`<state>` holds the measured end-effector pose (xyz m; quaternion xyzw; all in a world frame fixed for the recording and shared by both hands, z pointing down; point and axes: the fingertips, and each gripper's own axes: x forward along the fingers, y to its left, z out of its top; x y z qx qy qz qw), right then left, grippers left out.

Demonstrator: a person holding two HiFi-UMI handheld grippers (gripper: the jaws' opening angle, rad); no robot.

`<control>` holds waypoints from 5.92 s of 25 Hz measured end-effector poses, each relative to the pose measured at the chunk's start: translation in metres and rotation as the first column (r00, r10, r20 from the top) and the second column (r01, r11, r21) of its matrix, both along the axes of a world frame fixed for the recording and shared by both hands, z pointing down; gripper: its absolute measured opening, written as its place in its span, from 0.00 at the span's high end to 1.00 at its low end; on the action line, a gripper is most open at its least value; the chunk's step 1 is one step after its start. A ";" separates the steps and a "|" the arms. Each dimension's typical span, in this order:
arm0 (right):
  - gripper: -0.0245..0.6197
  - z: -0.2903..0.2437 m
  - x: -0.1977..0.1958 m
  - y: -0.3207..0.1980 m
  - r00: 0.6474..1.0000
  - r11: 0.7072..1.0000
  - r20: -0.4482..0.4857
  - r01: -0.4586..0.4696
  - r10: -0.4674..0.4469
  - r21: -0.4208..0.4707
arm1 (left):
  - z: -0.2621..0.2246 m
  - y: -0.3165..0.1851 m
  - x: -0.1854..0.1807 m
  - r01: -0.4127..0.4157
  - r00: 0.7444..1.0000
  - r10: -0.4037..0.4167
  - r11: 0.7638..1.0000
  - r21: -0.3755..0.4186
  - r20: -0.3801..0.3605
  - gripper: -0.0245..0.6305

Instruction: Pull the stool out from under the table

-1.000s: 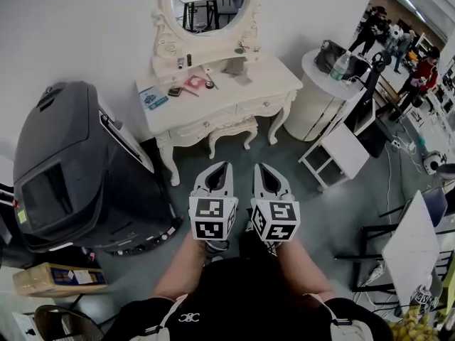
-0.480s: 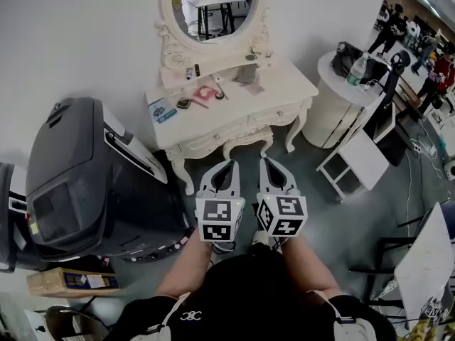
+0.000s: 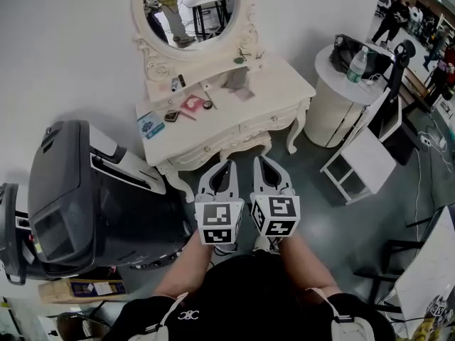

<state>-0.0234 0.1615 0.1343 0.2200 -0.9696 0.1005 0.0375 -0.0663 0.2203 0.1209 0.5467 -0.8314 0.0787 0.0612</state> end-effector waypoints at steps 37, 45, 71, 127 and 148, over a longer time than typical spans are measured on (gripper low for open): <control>0.96 0.030 -0.102 -0.162 0.996 0.999 -0.085 -0.029 0.027 -0.030 | 0.039 -0.167 -0.107 -0.031 0.988 0.025 0.999 -0.039 -0.155 0.96; 0.96 0.046 -0.135 -0.197 0.993 0.990 -0.080 -0.095 0.087 -0.108 | 0.055 -0.209 -0.145 -0.147 0.971 0.129 0.986 -0.074 -0.203 0.96; 0.96 0.260 -0.082 -0.223 0.918 0.735 -0.280 -0.394 0.282 -0.552 | 0.244 -0.275 -0.109 -0.524 0.843 0.376 0.738 -0.426 -0.385 0.96; 0.61 0.648 -0.285 -0.294 0.898 0.407 0.358 0.236 0.255 -0.883 | 0.609 -0.220 -0.181 -0.475 0.869 0.210 0.609 -0.636 -0.448 0.96; 0.72 0.651 -0.257 -0.280 0.912 0.332 0.299 0.200 0.282 -0.922 | 0.580 -0.210 -0.161 -0.476 0.869 0.212 0.603 -0.641 -0.446 0.96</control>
